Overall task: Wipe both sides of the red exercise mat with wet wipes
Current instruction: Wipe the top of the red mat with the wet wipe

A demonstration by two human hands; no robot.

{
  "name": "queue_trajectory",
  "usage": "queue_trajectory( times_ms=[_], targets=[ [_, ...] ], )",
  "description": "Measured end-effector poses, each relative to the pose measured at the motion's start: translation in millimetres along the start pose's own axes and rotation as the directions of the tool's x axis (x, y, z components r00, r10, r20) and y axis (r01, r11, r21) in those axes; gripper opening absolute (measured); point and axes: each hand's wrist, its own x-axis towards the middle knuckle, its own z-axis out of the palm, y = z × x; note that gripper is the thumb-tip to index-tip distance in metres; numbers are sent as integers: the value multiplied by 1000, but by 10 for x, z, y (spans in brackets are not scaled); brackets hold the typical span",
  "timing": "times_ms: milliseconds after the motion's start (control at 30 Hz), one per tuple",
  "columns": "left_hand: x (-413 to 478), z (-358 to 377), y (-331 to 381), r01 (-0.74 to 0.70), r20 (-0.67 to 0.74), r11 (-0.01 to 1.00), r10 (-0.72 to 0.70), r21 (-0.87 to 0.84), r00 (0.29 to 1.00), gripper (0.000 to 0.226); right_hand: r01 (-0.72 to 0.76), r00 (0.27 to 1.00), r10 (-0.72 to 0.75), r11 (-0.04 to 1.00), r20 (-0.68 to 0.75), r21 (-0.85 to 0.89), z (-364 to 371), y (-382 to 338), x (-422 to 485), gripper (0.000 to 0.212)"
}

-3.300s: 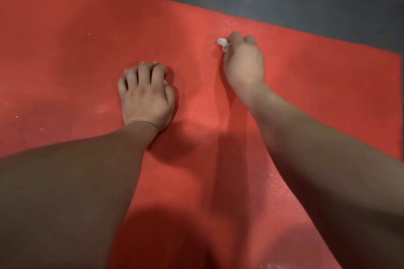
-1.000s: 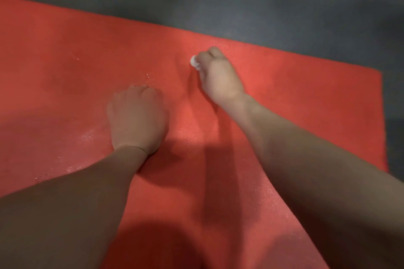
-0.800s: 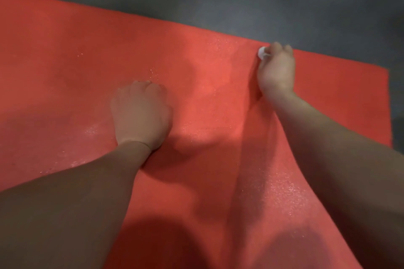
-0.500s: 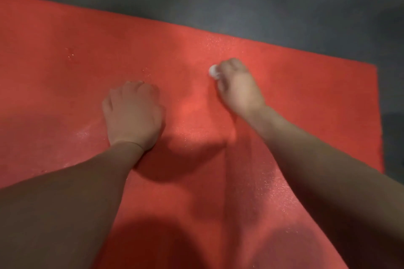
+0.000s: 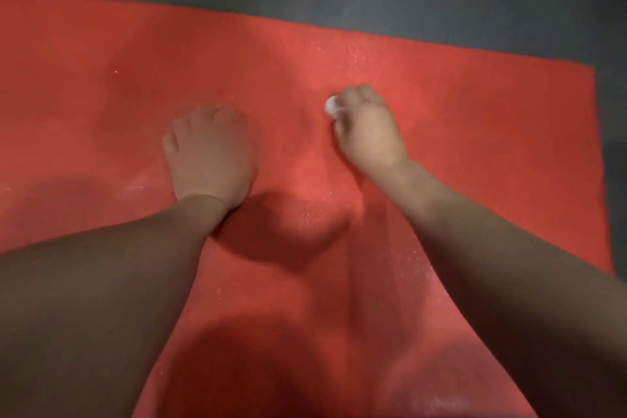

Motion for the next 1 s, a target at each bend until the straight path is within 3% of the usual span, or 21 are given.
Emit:
queue_trajectory(
  times_ms=[67, 100, 233, 333, 467, 567, 733, 1000],
  targets=[
    [8, -14, 2, -2, 1, 1000, 2, 2, 1000, 33, -235, 966, 232, 972, -114, -14, -100, 135, 18, 15],
    [10, -26, 6, -2, 4, 1000, 2, -1, 1000, 33, -274, 955, 271, 962, -117, -13, -124, 116, -29, 14],
    [-9, -112, 38, 5, 79, 1000, -6, 15, 997, 36, -53, 994, 47, 997, 96, 51, -131, -367, -578, 16],
    [30, -266, 41, 6, 230, 1000, -4, -8, 973, 39, 50, 948, -90, 989, 306, 137, -226, -615, -1049, 16],
    [71, -698, 93, -24, 508, 998, -10, 59, 861, 44, -122, 872, 74, 990, 483, 70, -558, -704, -1130, 15],
    [-66, -1137, 118, -101, 573, 991, 31, 90, 819, 41, -240, 800, 195, 971, 567, 6, -957, -768, -945, 18],
    [-373, -1912, 93, -181, 611, 977, 210, -109, 764, 23, -139, 751, 185, 983, 633, -122, -1586, -1181, -654, 19],
    [-816, -2848, -341, -99, 660, 995, 76, -3, 747, 13, -136, 776, 11, 979, 631, 151, -1673, -1526, -861, 25]
  ],
)
